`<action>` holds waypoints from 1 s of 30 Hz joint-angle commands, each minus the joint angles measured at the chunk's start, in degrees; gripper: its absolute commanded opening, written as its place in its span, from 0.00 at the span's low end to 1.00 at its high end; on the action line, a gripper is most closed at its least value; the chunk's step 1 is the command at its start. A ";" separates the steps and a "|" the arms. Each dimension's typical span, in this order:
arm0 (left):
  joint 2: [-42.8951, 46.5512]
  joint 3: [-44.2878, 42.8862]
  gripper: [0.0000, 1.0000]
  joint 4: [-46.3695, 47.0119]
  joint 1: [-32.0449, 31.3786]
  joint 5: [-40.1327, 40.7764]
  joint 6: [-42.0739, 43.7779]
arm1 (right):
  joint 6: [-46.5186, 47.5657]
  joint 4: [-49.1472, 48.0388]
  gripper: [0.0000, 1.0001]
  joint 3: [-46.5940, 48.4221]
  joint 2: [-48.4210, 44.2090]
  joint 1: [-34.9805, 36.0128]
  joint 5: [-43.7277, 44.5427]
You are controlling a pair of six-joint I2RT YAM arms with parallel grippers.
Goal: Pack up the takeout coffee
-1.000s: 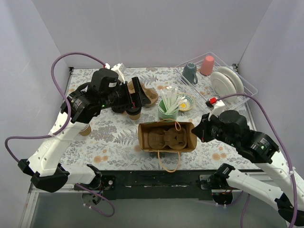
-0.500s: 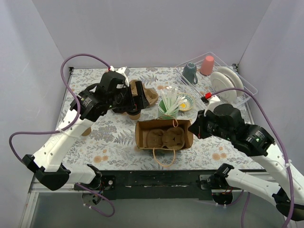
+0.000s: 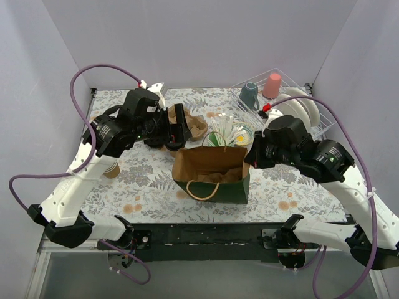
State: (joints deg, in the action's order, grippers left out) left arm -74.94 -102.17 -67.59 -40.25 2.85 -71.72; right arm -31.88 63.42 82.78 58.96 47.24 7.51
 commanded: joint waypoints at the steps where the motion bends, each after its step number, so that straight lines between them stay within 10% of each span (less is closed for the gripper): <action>1: 0.40 -0.66 0.96 -2.02 0.00 0.31 1.67 | -2.92 2.23 0.01 1.24 0.11 -0.31 -1.17; 10: 0.06 -2.24 0.94 -4.21 0.00 0.31 1.50 | -2.85 6.09 0.01 9.73 3.34 -0.31 3.89; 14: 1.37 0.92 0.93 -3.95 0.00 -1.27 1.59 | -5.21 2.27 0.01 -6.11 -1.90 -0.31 0.24; 19: 1.19 -0.05 0.89 -3.87 0.00 -4.68 -0.34 | -0.47 7.84 0.01 10.02 5.36 -0.57 4.97; 30: 1.20 11.20 0.75 0.62 0.00 -9.81 -1.58 | -3.98 -0.49 0.01 -7.20 -3.68 -0.57 0.49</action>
State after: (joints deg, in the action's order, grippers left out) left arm -73.65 -91.59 -68.14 -40.25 -6.72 -73.58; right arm -35.57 64.79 76.05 55.83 46.83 8.78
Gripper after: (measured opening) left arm 0.753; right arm 0.023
